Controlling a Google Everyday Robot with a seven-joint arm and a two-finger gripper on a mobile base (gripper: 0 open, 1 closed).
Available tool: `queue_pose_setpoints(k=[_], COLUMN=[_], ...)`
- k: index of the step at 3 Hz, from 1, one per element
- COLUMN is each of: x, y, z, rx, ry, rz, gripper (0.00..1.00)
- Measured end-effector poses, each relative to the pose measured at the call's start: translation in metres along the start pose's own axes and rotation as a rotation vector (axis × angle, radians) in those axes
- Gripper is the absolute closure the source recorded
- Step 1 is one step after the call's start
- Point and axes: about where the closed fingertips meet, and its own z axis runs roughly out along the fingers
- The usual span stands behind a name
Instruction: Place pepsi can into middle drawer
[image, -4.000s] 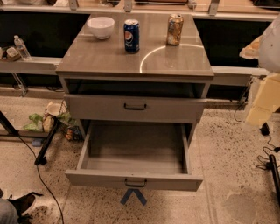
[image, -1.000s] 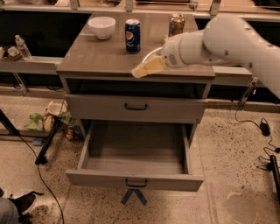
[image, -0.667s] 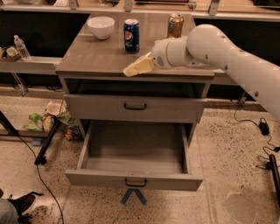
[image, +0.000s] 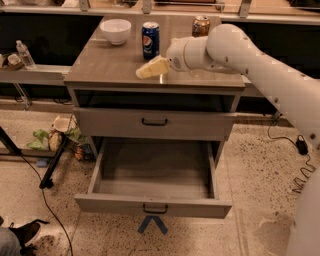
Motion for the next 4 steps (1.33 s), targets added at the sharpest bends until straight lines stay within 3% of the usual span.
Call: queue_pose_setpoints(k=[2, 4], x=[-0.019, -0.016], y=[-0.042, -0.097], z=[0.043, 0.087], rx=[0.053, 0.134], ry=[-0.077, -0.128], rz=[-0.005, 0.093], gripper=[0.0, 0.0])
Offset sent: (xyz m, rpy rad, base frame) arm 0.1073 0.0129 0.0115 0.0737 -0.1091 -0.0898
